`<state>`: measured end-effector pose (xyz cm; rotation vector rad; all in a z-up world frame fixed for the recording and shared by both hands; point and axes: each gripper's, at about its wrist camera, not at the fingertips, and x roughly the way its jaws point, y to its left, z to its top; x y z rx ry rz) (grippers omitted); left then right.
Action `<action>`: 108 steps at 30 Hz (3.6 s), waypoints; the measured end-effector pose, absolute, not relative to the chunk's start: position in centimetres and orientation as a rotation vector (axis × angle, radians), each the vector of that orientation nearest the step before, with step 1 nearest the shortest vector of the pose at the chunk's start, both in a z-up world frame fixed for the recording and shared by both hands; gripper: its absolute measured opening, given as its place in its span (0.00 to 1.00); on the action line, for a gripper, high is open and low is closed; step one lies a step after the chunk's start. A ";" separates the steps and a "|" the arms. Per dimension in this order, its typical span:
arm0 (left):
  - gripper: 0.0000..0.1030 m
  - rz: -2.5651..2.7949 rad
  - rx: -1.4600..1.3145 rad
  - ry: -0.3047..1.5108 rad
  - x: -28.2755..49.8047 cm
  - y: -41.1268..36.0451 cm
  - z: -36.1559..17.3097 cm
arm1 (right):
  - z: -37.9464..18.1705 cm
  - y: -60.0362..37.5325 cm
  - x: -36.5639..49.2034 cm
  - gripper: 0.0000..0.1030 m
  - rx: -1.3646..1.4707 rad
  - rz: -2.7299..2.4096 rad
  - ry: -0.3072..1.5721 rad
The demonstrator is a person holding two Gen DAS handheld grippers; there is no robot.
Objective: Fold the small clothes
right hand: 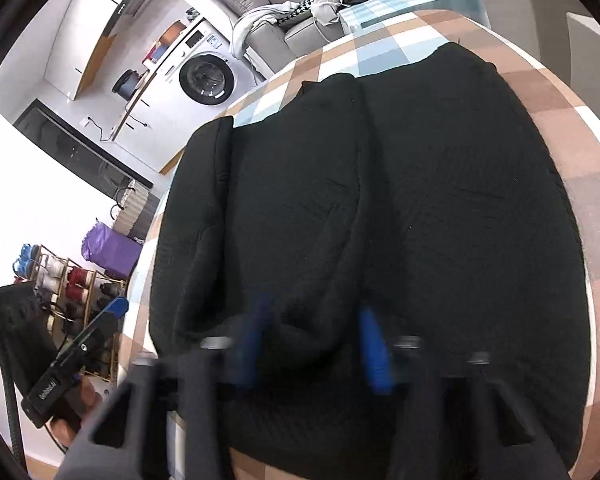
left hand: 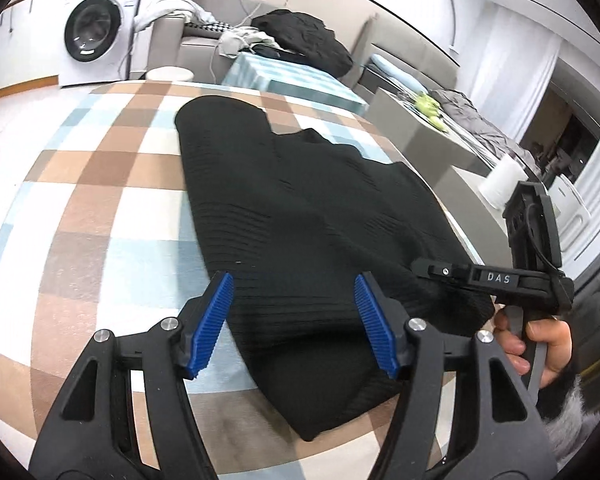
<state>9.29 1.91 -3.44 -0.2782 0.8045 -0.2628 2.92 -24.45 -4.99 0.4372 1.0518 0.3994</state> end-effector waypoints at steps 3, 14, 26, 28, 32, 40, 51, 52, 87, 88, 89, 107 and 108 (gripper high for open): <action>0.59 -0.254 -0.283 0.787 9.4 2.3 -3.1 | -1.0 -24.1 0.9 0.08 0.415 0.505 0.924; 0.59 -0.292 -0.254 0.824 9.1 1.6 -4.2 | -4.5 -26.0 -1.3 0.15 0.297 0.320 1.083; 0.59 -0.295 -0.215 0.855 8.7 -1.4 -5.1 | -0.7 -22.1 -2.8 0.50 0.115 0.518 0.930; 0.59 -0.298 -0.199 0.856 8.3 -1.5 -5.1 | -1.1 -21.3 -3.6 0.52 0.063 0.551 0.944; 0.61 -0.309 -0.183 0.864 7.6 -1.8 -5.2 | -2.4 -19.9 -3.5 0.63 -0.052 0.574 0.948; 0.61 -0.315 -0.174 0.865 6.9 -2.1 -5.3 | -3.3 -20.4 -1.0 0.10 0.036 0.677 1.029; 0.63 -0.348 -0.167 0.886 7.8 -2.6 -5.7 | -5.8 -23.1 -3.0 0.12 0.245 0.673 1.150; 0.63 -0.355 -0.159 0.894 7.9 -2.9 -5.9 | -5.4 -23.1 -3.1 0.18 0.235 0.672 1.136; 0.63 -0.371 -0.218 0.878 10.9 -1.2 -5.5 | -0.6 -23.9 8.4 0.06 0.238 0.132 0.893; 0.63 -0.372 -0.209 0.883 11.0 -1.5 -5.7 | -1.5 -24.7 8.5 0.06 0.239 0.121 0.908; 0.63 -0.371 -0.203 0.891 11.0 -1.9 -6.0 | -2.3 -25.4 8.4 0.06 0.247 0.117 0.920; 0.63 -0.356 -0.204 0.962 12.0 -2.3 -8.7 | -5.9 -30.4 10.3 0.51 0.417 0.174 0.970; 0.63 -0.353 -0.204 0.961 11.9 -2.3 -8.6 | -5.9 -30.3 11.2 0.51 0.416 0.166 0.977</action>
